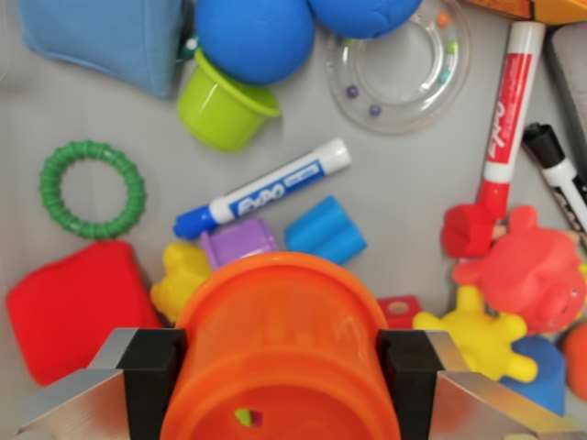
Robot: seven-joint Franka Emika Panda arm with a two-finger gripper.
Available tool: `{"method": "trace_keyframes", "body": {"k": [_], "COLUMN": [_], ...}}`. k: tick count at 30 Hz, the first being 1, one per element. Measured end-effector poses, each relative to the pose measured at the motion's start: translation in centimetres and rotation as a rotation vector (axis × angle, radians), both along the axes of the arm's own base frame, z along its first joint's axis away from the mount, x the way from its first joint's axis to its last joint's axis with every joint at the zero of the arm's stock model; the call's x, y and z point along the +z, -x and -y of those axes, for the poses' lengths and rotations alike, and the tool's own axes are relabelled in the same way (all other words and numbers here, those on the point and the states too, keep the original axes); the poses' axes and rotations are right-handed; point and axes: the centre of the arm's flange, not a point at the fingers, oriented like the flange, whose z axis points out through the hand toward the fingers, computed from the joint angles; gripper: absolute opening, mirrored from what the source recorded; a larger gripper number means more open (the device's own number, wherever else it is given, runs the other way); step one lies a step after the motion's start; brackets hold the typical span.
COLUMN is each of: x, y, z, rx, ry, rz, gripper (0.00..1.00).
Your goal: Pick an object from the bin
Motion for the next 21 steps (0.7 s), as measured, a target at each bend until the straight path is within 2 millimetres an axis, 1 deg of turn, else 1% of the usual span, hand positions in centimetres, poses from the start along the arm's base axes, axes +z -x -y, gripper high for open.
{"method": "trace_keyframes", "body": {"k": [12,21], "x": [3.8,5.5], "y": [0.1,0.1], "z": [0.0,0.0], "rx": [0.001,0.001], "ry": [0.001,0.001], "rz": [-0.003,-0.005], "gripper": [0.0,0.0]}}
